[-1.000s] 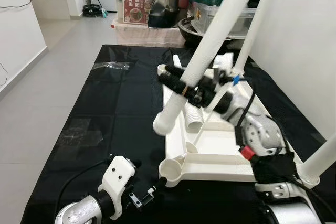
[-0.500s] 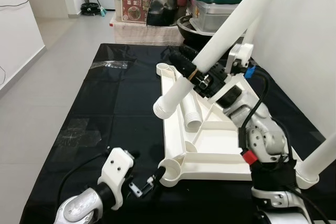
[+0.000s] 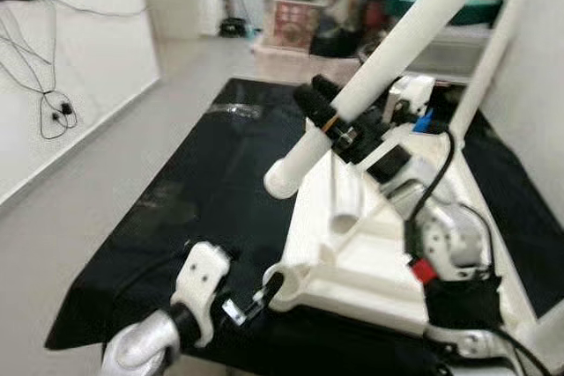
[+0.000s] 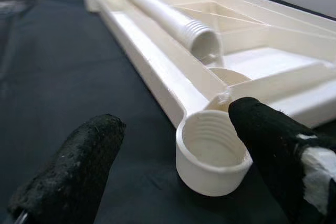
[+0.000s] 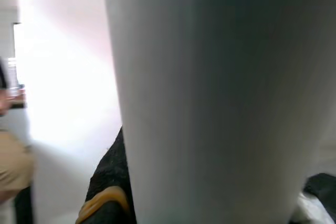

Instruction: Building children table

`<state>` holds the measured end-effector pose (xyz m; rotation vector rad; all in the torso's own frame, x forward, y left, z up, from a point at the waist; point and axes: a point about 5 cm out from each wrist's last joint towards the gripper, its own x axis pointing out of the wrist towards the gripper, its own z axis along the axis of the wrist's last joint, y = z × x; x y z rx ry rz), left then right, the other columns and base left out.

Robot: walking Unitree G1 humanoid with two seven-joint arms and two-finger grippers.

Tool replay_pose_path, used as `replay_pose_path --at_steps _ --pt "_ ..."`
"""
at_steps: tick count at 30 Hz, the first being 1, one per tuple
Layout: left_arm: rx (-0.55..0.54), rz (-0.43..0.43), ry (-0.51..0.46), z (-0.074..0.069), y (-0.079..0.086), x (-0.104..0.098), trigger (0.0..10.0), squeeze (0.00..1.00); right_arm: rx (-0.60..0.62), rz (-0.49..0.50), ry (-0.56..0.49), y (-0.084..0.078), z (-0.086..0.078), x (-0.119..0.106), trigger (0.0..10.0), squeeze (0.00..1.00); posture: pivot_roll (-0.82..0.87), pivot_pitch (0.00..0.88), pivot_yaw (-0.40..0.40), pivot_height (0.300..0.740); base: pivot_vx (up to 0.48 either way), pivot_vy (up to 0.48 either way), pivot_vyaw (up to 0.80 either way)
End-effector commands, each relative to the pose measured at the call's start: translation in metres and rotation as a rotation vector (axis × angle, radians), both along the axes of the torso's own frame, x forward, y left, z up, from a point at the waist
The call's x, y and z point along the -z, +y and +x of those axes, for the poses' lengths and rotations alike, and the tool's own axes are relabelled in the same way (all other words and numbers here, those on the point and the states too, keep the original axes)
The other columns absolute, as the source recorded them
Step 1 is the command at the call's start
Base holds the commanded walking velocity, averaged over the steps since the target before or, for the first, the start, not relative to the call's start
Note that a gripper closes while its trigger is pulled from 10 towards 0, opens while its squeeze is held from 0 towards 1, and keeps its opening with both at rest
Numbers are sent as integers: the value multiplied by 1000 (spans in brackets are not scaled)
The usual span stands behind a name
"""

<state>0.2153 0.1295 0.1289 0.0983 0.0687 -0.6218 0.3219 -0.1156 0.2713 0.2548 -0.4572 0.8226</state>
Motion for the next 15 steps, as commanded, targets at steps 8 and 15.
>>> replay_pose_path --at_steps 8,15 --pt "-8 -22 -3 -2 0 0 10000 0 1 6 21 1 2 -4 0 0 83 0 -104 740 0 0 0" --pt "-15 -25 -9 -1 0 -1 10000 0 2 13 27 2 1 -3 0 0 82 0 -102 740 0 0 0"
